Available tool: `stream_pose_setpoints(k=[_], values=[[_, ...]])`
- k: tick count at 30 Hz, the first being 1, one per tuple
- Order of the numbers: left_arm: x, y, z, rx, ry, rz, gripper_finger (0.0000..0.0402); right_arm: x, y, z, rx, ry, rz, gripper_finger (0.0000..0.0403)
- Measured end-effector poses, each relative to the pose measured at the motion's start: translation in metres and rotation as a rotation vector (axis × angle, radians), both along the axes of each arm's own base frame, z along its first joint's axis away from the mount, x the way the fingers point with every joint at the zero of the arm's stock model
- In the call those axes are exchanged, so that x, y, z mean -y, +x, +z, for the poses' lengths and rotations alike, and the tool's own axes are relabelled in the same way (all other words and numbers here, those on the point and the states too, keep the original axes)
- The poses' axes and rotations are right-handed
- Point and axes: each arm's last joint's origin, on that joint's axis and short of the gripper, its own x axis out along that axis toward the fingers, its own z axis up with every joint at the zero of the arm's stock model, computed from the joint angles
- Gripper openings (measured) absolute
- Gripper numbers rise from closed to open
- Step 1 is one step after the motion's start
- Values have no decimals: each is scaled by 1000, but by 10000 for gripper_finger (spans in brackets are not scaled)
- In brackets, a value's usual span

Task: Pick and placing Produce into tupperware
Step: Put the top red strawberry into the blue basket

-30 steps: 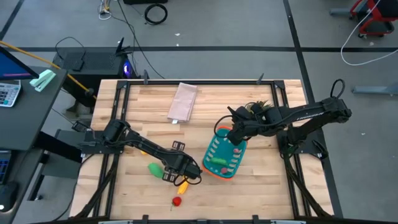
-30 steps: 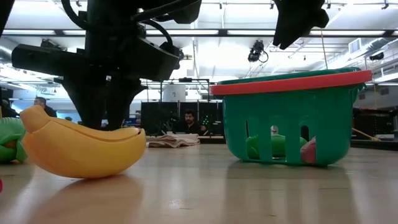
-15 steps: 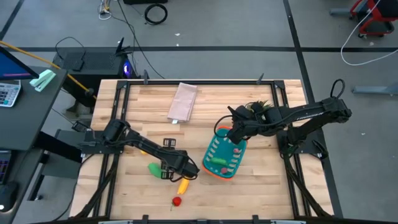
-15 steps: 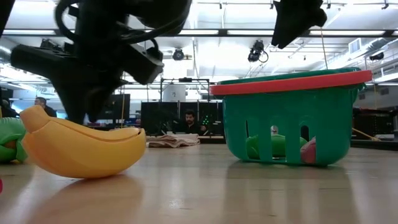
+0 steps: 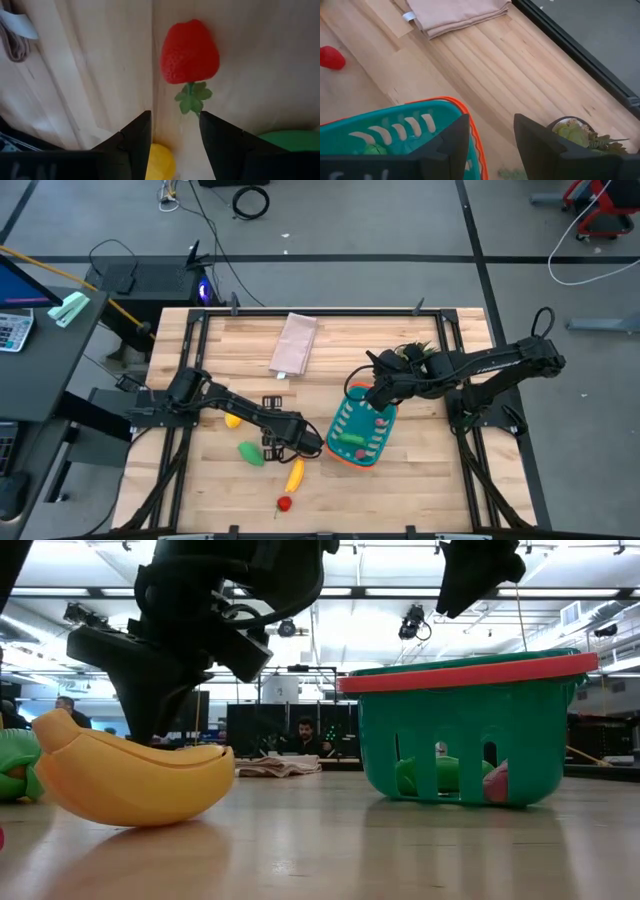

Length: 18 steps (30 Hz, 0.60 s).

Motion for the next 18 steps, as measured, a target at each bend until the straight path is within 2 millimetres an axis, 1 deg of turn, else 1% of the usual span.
stream_pose_setpoints(k=[9, 15, 18], values=[[2, 3, -1, 24, -37, 10, 173, 0, 0, 0, -10, -8, 15, 163], [-4, 5, -2, 36, -37, 38, 173, 0, 0, 0, -16, -13, 25, 163], [-8, 3, -8, 37, -25, 82, 174, 0, 0, 0, -17, -14, 26, 163]])
